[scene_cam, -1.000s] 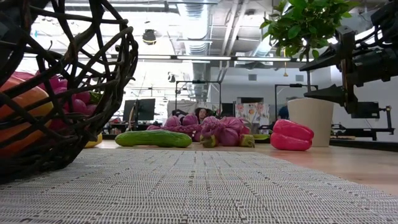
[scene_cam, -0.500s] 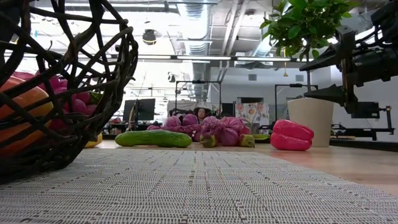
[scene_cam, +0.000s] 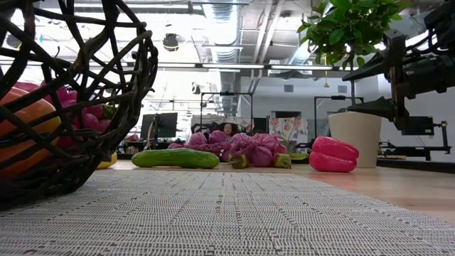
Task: Build produce basket
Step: Put the pear into the black wire basket
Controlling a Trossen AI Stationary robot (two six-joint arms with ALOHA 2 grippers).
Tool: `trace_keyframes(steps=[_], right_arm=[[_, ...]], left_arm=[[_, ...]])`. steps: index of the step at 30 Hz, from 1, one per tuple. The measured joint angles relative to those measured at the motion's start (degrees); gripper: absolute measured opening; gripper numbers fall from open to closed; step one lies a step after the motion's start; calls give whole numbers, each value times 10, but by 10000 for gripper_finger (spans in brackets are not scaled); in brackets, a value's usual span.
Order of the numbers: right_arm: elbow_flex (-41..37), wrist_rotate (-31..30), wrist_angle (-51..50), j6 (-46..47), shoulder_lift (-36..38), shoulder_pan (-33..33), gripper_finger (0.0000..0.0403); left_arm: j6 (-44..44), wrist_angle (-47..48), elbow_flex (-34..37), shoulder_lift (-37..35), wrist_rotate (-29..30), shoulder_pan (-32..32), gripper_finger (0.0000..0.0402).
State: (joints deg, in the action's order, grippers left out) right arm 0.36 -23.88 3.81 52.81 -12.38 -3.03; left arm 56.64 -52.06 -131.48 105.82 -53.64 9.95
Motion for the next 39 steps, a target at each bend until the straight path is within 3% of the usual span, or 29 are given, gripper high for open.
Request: trace_keyframes(steps=[3,7,12,17,21,30,36,39], right_arm=[[0,0,0,1,0,0,333],[0,0,0,3,0,0,333],[0,0,0,18,0,0,333],[0,1,0,35,0,0,333],[0,22,-1,39,0,0,333],[0,30,-1,55,0,0,333],[0,47,-1,71,0,0,333],[0,60,-1,72,0,0,333]], left_arm=[[-10,66,0,-2,-10,25,332],[-3,264,0,-6,-24,43,332],[52,551,1,-4,86,88,332],[185,583,1,-12,119,92,332],[225,606,-1,-14,175,96,332],[306,691,0,-7,122,92,332],[335,858,0,-9,78,118,332],[295,991,0,-9,75,142,332]])
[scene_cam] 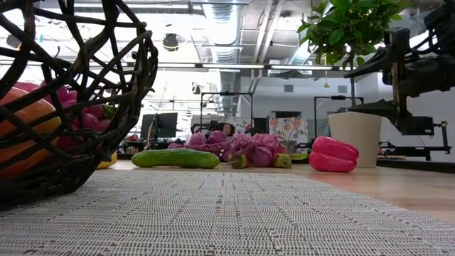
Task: Build produce basket
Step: Put the pear into the black wire basket
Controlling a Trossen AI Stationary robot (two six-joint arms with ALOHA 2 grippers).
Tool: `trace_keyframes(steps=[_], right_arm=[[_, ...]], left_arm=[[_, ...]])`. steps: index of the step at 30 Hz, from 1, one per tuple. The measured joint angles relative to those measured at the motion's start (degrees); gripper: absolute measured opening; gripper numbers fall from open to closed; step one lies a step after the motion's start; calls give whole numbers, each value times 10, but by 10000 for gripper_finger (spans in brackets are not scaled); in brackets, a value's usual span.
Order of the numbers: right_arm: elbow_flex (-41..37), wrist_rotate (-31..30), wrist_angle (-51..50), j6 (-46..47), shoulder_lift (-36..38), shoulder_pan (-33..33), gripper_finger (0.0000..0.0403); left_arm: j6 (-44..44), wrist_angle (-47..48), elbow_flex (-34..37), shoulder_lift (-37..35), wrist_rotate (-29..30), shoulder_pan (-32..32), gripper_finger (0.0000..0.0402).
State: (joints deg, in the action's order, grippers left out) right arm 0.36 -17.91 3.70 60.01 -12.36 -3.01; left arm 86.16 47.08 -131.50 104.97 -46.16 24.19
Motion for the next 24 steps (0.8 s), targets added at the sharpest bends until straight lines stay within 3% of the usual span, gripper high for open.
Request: trace_keyframes(steps=[5,10,17,24], right_arm=[[0,7,0,0,0,0,333],[0,10,0,0,0,0,333],[0,19,-1,0,0,0,333],[0,19,-1,0,0,0,333]], left_arm=[[-120,261,0,0,91,54,332],[-170,414,29,1,264,99,332],[-187,428,96,1,439,189,332],[-204,416,214,0,458,242,332]])
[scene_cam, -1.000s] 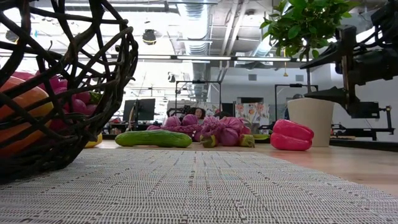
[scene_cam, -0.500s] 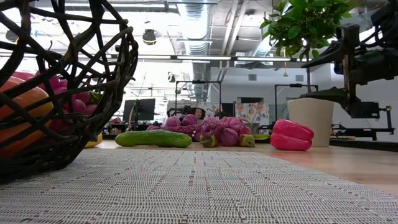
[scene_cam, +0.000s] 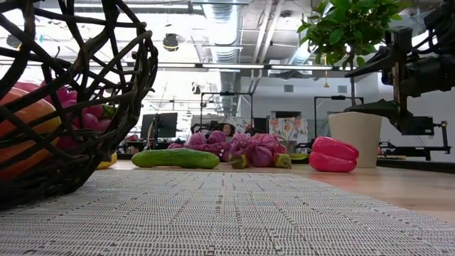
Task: Build produce basket
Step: Put the pear into the black wire basket
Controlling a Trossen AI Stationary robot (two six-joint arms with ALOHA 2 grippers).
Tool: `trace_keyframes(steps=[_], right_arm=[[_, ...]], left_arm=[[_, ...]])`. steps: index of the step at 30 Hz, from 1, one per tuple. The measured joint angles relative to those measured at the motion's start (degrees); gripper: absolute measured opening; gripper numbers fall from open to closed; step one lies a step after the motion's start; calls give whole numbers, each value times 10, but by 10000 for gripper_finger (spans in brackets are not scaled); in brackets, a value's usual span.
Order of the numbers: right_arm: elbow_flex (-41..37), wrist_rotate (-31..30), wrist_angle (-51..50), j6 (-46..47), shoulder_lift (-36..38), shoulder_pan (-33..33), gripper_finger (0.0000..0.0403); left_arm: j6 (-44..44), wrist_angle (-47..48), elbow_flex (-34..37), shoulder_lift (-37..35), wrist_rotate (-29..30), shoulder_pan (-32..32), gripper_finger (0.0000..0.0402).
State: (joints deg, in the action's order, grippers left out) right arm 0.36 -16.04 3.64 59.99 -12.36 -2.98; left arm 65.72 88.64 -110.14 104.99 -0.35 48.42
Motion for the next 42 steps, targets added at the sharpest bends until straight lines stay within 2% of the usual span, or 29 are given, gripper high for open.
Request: trace_keyframes(steps=[3,10,16,20,26,42], right_arm=[[0,-1,0,0,0,0,333],[0,-1,0,0,0,0,333],[0,9,0,0,0,0,333],[0,10,-1,0,0,0,333],[0,10,-1,0,0,0,333],[0,11,-2,-5,0,0,333]], left_arm=[[-24,-43,57,0,-10,7,332],[-104,-208,173,0,-26,-2,332],[-135,-252,231,1,-72,-10,332],[-132,-277,245,1,-104,-11,332],[-194,-295,249,1,-78,-11,332],[-141,-317,249,1,-75,-20,332]])
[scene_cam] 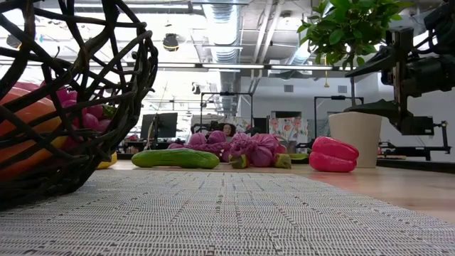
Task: Build produce basket
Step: Put the pear into the black wire basket, then put the dragon fruit into the black wire basket
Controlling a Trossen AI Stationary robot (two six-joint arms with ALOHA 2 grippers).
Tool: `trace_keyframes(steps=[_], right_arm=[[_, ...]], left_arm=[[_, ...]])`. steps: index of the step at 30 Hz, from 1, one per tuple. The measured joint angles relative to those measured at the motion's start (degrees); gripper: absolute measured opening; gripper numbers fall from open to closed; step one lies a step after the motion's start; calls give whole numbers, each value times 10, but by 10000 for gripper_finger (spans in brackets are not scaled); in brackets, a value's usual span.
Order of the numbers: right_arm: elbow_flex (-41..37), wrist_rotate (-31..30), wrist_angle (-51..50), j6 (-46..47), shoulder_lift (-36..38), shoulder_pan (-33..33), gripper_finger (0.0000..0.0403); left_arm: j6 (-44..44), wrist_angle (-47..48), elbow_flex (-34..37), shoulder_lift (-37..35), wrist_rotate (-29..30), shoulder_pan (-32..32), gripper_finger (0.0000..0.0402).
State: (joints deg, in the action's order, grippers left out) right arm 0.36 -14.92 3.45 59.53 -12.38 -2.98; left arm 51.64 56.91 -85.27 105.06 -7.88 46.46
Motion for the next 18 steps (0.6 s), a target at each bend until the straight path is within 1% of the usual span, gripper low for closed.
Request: trace_keyframes(steps=[5,8,11,13,18], right_arm=[[0,0,0,0,0,0,333],[0,0,0,0,0,0,333],[0,0,0,0,0,0,333],[0,0,0,0,0,0,333],[0,0,0,0,0,0,333]], left_arm=[[5,-5,0,0,-7,0,337],[13,-5,0,0,-18,0,357],[23,-3,0,0,-18,0,384],[26,-2,0,0,-18,0,394],[29,13,0,0,-13,0,389]])
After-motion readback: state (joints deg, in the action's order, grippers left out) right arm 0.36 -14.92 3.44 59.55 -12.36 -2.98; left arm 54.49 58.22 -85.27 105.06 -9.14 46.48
